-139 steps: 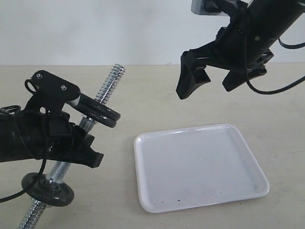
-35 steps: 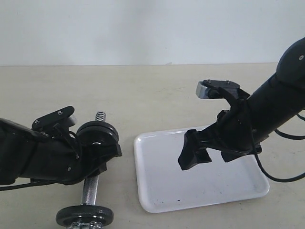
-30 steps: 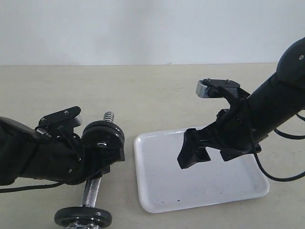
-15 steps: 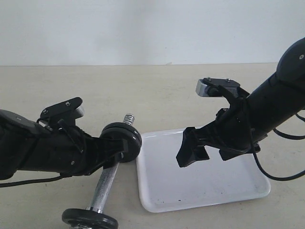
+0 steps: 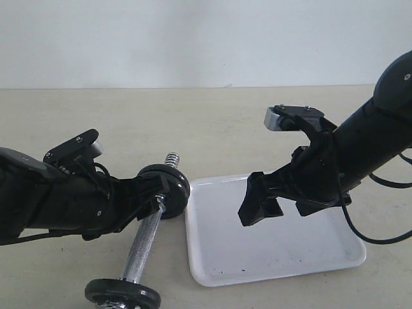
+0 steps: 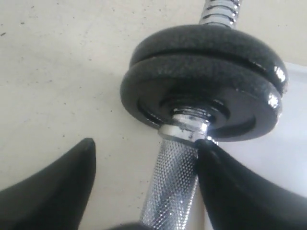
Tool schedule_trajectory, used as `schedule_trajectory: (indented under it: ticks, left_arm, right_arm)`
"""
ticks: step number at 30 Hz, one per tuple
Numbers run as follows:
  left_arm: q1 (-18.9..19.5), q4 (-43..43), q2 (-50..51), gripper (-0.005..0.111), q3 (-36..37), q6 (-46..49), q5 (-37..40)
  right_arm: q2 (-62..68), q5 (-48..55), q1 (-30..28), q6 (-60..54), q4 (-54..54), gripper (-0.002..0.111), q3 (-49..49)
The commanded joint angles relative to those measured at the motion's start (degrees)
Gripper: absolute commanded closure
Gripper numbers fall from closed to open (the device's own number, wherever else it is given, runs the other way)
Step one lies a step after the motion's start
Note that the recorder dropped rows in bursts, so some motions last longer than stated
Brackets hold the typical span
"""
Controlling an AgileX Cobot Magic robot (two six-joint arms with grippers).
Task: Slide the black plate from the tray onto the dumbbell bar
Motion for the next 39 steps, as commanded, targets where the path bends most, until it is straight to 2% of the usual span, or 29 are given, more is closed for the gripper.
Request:
schedule_trajectory:
  ticks: [1,9,11,12,13,14,15,16,19,24,29,32,39]
  left_arm:
    - [-0.08,-0.84,-0.29,0.051,-0.05,-0.69,-2.38]
    - [-0.08,4.51,-3.14,0.055,-0.14,-0.69,-5.41]
    - [-0.08,7.2,-7.34,0.058,-0.42,-0.47,-6.54]
    - [-0.08,9.87,-10.75,0.06,-0.55,-0.47,-6.7]
    - [-0.08,10.93,-12.87,0.06,-0.55,-0.47,-7.3]
    - [-0.08,11.6,-16.93,0.062,-0.55,0.38,-8.25]
    - [-0.08,11.6,-19.27,0.062,-0.55,0.7,-9.14]
    - [-0.08,11.6,-24.01,0.064,-0.55,1.74,-10.16]
    - [-0.08,11.6,-33.42,0.071,-0.55,5.62,-11.77]
    - [-0.08,11.6,-49.72,0.102,-0.55,16.41,-11.9]
    - [-0.08,11.6,-64.89,0.102,-0.55,26.85,-10.92]
    - [-0.08,11.6,-73.74,0.102,-0.55,33.44,-9.18]
    - [-0.08,11.26,-83.95,0.102,-0.55,45.54,-2.08]
  right_arm:
    - [-0.48,-0.16,-0.12,-0.72,0.19,0.003,0.18]
    - [-0.48,-0.99,-0.12,-1.51,0.19,0.004,0.18]
    - [-0.48,-1.53,-0.12,-1.01,0.08,0.016,0.18]
    - [-0.48,-1.73,-0.12,-0.43,0.08,0.037,0.18]
    - [-0.48,-1.73,-0.12,-0.43,0.08,0.048,0.18]
    - [-0.48,-1.87,-0.12,-0.53,0.08,0.079,0.18]
    - [-0.48,-1.87,-0.12,-1.12,0.08,0.096,0.18]
    - [-0.48,-1.87,-0.12,-1.96,0.08,0.107,0.18]
    - [-0.48,-1.64,-0.12,-2.13,0.31,0.107,0.18]
    - [-0.48,-0.98,-0.12,-3.97,2.19,0.107,0.18]
    - [-3.41,0.12,-0.12,-6.5,3.51,0.107,-3.25]
    - [-9.96,2.16,-0.12,-7.41,3.66,0.107,-8.32]
    - [-30.16,8.73,-0.12,-8.0,4.62,0.107,-20.5]
